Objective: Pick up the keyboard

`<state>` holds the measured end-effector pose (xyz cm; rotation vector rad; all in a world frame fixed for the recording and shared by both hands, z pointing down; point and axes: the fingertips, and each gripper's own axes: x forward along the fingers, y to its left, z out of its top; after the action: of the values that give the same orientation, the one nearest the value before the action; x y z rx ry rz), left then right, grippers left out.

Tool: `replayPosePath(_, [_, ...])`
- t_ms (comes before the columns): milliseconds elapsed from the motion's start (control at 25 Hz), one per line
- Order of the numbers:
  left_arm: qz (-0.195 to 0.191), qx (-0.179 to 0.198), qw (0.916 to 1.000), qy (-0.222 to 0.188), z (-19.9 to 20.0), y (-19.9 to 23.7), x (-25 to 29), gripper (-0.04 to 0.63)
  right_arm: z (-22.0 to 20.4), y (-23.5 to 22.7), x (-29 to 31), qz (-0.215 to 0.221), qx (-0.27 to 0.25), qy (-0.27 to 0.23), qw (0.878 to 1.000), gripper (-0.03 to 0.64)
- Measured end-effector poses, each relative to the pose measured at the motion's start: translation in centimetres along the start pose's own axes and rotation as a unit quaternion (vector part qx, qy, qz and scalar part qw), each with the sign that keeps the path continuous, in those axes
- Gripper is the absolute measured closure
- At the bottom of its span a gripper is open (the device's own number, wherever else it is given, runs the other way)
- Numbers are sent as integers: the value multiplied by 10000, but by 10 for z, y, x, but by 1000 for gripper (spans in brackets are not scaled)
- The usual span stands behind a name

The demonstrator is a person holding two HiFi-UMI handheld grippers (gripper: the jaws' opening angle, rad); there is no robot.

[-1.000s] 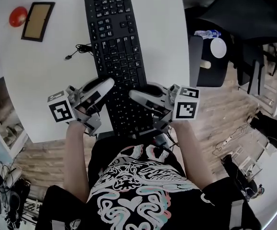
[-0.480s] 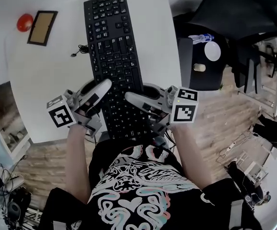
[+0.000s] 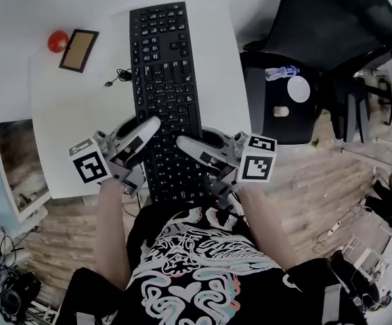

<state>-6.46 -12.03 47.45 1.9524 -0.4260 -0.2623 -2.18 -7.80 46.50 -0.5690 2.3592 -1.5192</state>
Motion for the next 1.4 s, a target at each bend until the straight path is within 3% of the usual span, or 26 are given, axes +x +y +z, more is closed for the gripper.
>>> replayPosePath(560, [-58, 420, 9990, -114, 0, 6, -1, 423, -6, -8, 2, 295, -207, -218, 9991, 471])
replayPosePath(1400, [-292, 454, 9985, -106, 0, -7, -6, 423, -9, 5, 3, 170, -350, -291, 9988, 470])
